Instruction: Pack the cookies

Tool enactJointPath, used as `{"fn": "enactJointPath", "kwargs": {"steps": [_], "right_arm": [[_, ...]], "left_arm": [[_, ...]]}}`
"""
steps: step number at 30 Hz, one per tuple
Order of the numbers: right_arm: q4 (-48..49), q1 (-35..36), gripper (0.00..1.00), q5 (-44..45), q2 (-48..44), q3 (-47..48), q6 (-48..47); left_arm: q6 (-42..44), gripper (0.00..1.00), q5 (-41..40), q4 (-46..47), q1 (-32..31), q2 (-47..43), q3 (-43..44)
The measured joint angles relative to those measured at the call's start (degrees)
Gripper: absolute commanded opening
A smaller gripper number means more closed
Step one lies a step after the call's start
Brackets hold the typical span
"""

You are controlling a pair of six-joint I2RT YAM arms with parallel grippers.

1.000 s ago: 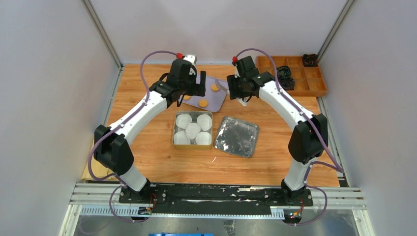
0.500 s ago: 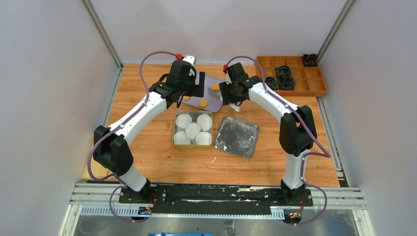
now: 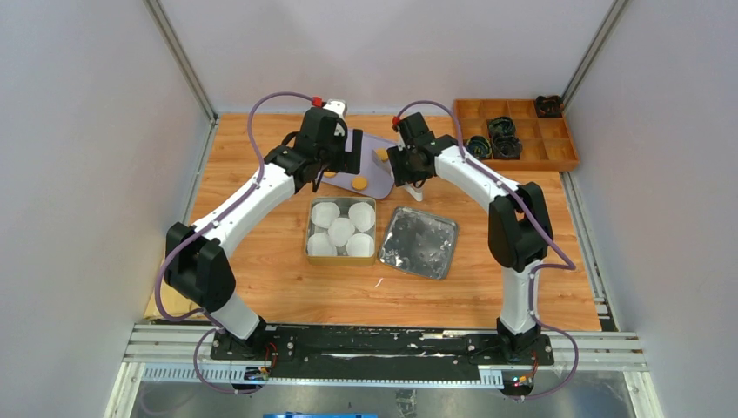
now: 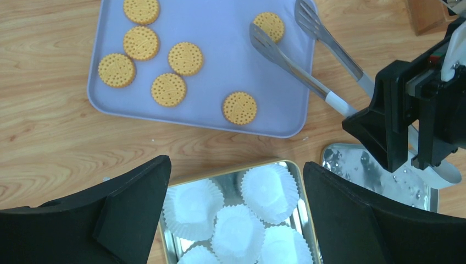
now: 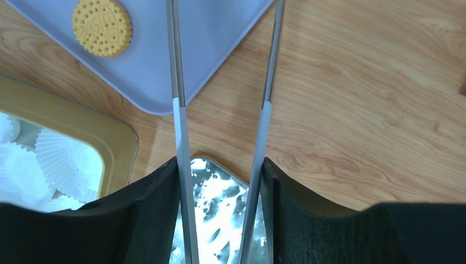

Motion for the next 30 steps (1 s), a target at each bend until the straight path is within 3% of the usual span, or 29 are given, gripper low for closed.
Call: {"fn": "enactJointPath", "kwargs": {"steps": [4,11,20,30], "right_arm": [[0.11,0.2,0.39,-0.02,2.19,2.32,-0.17],[-0.09,0.31,0.17,-2.01,3.56,4.46,-0.15],[-0.83,0.33,0.02,-3.28,3.56,5.05,-0.15],[-2.62,0.37,0.0,-1.84,3.3,4.63,-0.15]], "left_arm": [[0.04,0.97,-0.02,-0.2,0.0,0.0,-0.52],[0.09,0.97,-0.2,-0.22,0.0,-0.11,-0.85],[0.2,0.97,-0.44,-0.22,0.0,-1.55,-1.16],[0.09,0.97,-0.04,-0.17,0.0,-1.9,-1.64]]}}
